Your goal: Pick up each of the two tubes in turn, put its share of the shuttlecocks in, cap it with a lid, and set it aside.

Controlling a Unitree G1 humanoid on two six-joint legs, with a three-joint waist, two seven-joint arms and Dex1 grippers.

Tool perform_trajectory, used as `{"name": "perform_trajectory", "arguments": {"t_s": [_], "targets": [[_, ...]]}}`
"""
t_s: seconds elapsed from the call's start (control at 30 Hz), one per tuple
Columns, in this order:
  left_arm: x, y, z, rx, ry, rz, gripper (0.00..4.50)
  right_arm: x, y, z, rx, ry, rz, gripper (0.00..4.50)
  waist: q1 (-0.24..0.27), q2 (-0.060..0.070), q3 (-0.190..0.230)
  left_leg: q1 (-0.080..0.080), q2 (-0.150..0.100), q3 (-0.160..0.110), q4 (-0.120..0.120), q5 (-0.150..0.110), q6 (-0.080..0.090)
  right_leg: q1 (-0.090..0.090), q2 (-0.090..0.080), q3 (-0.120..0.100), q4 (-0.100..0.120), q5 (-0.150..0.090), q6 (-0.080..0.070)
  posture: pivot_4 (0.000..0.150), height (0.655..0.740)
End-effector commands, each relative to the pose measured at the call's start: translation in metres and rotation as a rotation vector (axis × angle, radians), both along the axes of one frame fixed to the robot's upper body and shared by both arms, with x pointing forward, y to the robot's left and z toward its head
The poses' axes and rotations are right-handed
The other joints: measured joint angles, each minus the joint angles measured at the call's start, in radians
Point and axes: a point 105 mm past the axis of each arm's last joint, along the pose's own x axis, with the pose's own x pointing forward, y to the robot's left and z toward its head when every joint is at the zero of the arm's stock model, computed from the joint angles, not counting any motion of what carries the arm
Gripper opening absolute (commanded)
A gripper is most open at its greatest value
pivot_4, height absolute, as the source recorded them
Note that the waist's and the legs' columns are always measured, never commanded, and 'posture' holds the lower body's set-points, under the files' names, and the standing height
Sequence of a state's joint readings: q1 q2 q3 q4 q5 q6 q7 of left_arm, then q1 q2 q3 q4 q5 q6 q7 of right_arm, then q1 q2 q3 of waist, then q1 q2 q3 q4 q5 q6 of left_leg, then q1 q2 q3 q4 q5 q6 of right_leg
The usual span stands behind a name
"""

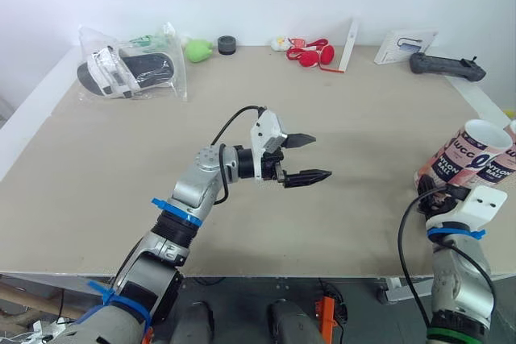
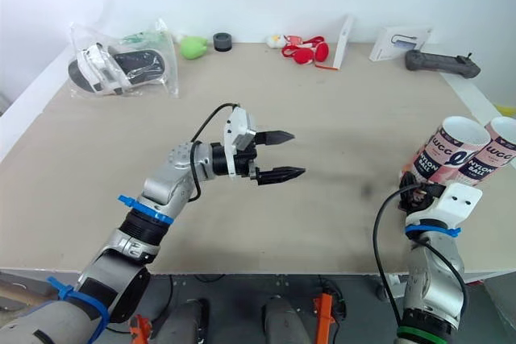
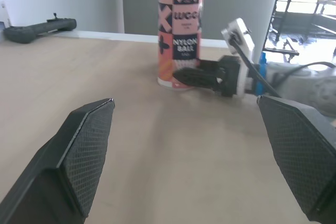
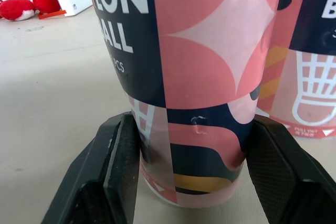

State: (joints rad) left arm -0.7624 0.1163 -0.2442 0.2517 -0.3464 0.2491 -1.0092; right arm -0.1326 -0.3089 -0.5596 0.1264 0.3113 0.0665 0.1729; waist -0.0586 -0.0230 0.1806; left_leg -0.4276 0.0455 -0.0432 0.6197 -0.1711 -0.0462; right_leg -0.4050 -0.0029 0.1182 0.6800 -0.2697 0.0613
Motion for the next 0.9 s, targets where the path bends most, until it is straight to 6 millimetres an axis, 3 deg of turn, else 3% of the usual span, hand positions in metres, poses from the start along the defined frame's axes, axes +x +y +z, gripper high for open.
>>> {"name": "perform_trajectory", "arguments": {"t_s": [0.03, 0.07, 0.1, 0.13, 0.2, 0.4, 0.63, 0.77, 0.9], "targets": [[-0.006, 0.001, 0.007, 0.007, -0.048, -0.009, 4.5, 0.001, -0.004, 0.003, -0.015, -0.022, -0.004, 2.65, 0.0, 0.0, 0.0, 0.001, 0.0, 0.0, 0.0, 0.0, 0.0, 0.001, 0.0, 0.0, 0.0, 0.0, 0.0, 0.15, 0.74], [-0.008, 0.002, 0.006, 0.009, -0.046, -0.011, 4.5, 0.0, -0.004, 0.003, -0.015, -0.021, -0.004, 2.65, 0.0, 0.0, 0.0, 0.001, 0.0, 0.0, 0.0, 0.0, 0.0, 0.001, 0.0, 0.0, 0.0, 0.0, 0.0, 0.15, 0.74], [-0.009, 0.003, 0.005, 0.011, -0.045, -0.013, 4.5, 0.0, -0.003, 0.002, -0.016, -0.022, -0.004, 3.59, 0.0, 0.0, 0.0, 0.001, 0.0, 0.0, 0.0, 0.0, 0.0, 0.001, 0.0, 0.0, 0.0, 0.0, 0.0, 0.15, 0.74], [-0.009, 0.004, 0.005, 0.012, -0.043, -0.013, 4.5, 0.0, -0.003, 0.002, -0.017, -0.023, -0.003, 3.64, 0.0, 0.0, 0.0, 0.001, 0.0, 0.0, 0.0, 0.0, 0.0, 0.001, 0.0, 0.0, 0.0, 0.0, 0.0, 0.15, 0.74], [-0.009, 0.006, 0.005, 0.01, -0.038, -0.006, 4.5, -0.001, -0.003, 0.002, -0.018, -0.026, -0.003, 4.45, 0.0, 0.0, 0.0, 0.002, 0.0, 0.0, 0.0, 0.0, 0.0, 0.002, 0.0, 0.0, 0.0, 0.0, 0.0, 0.15, 0.74], [-0.003, 0.015, 0.007, -0.011, -0.012, 0.032, 4.5, -0.013, 0.005, 0.004, -0.024, -0.033, 0.005, 4.45, 0.002, 0.0, 0.0, 0.002, 0.0, 0.0, 0.0, 0.0, 0.0, 0.002, 0.0, 0.0, 0.0, 0.0, 0.0, 0.15, 0.74], [0.006, 0.038, -0.001, 0.013, 0.026, 0.134, 4.5, -0.047, 0.03, 0.009, -0.066, 0.005, 0.068, 4.45, 0.002, 0.001, -0.001, 0.002, 0.0, 0.0, -0.001, 0.0, 0.0, 0.001, 0.0, 0.0, 0.0, -0.001, -0.001, 0.15, 0.74], [0.008, 0.054, -0.005, 0.011, 0.045, 0.211, 4.5, -0.058, 0.056, 0.009, -0.116, 0.069, 0.25, 4.45, 0.001, 0.002, -0.001, 0.002, 0.001, 0.0, -0.001, 0.0, 0.0, 0.001, 0.0, 0.0, 0.0, -0.001, -0.001, 0.15, 0.74], [0.013, 0.106, -0.023, 0.067, 0.031, 0.414, 4.5, -0.061, 0.116, 0.014, -0.196, 0.217, 0.754, 4.45, -0.014, 0.003, -0.002, 0.004, 0.001, 0.003, 0.0, 0.0, 0.0, 0.002, 0.0, 0.002, 0.0, 0.0, 0.0, 0.15, 0.74]]}}
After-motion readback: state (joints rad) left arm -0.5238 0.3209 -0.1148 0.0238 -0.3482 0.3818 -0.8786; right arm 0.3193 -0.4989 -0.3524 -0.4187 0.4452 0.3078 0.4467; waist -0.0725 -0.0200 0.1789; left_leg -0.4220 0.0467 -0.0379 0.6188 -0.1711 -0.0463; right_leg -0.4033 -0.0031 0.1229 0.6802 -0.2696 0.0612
